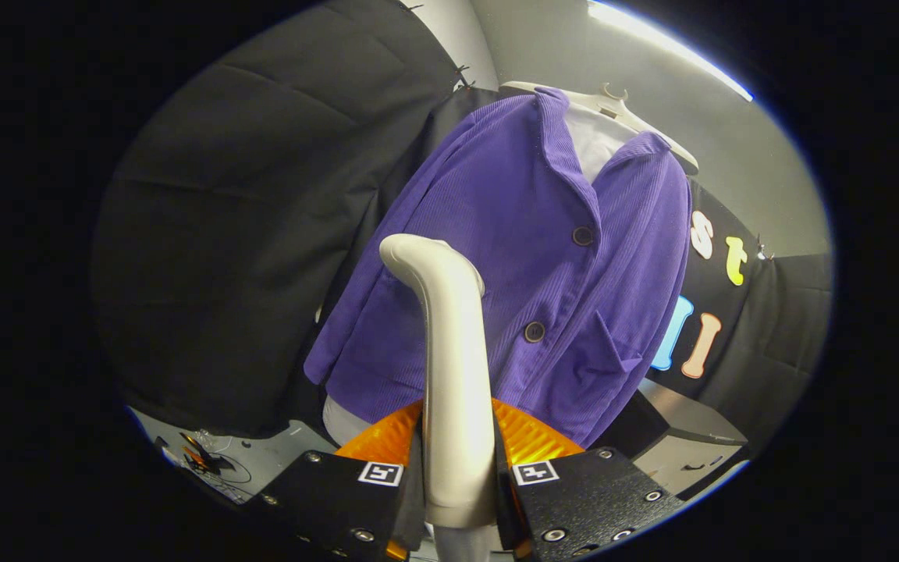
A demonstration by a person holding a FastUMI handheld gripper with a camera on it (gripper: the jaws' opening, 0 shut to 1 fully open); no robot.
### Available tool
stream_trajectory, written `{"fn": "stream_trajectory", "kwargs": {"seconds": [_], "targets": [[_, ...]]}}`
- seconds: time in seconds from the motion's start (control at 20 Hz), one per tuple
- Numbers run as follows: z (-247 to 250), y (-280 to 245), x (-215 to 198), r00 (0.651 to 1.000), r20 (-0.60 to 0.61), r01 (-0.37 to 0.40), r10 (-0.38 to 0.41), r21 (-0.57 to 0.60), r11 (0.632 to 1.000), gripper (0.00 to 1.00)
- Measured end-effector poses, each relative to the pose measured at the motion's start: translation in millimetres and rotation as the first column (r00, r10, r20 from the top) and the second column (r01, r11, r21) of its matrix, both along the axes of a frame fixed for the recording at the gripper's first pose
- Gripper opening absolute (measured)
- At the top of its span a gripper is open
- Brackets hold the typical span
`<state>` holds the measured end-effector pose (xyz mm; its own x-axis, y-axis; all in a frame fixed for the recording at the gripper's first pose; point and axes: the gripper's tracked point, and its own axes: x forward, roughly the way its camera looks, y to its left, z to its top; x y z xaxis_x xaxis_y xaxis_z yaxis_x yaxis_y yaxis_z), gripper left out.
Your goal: Iron the clothes twice with a garment steamer, once on the left side and once on the right side.
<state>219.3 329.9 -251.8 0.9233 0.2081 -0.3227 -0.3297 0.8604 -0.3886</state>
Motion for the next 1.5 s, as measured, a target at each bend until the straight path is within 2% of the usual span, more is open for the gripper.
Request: {"fn": "stream_trajectory", "kwargs": {"seconds": [0.55,0.7,0.9,1.2,1.35,1.5], "targets": [[-35,-7,-16,0.998,-0.054,-0.014,0.013,-0.005,1.000,0.37],[-57,-11,-29,0.992,-0.123,-0.022,0.022,0.005,1.000,0.37],[-83,-27,-56,0.966,-0.256,-0.033,0.043,0.045,0.998,0.37],[-85,-98,-105,0.928,-0.372,0.027,0.020,0.122,0.992,0.36],[-65,-142,-125,0.919,-0.393,0.061,0.006,0.157,0.986,0.36],[-33,-188,-142,0.925,-0.380,0.096,-0.008,0.213,0.972,0.37]]}}
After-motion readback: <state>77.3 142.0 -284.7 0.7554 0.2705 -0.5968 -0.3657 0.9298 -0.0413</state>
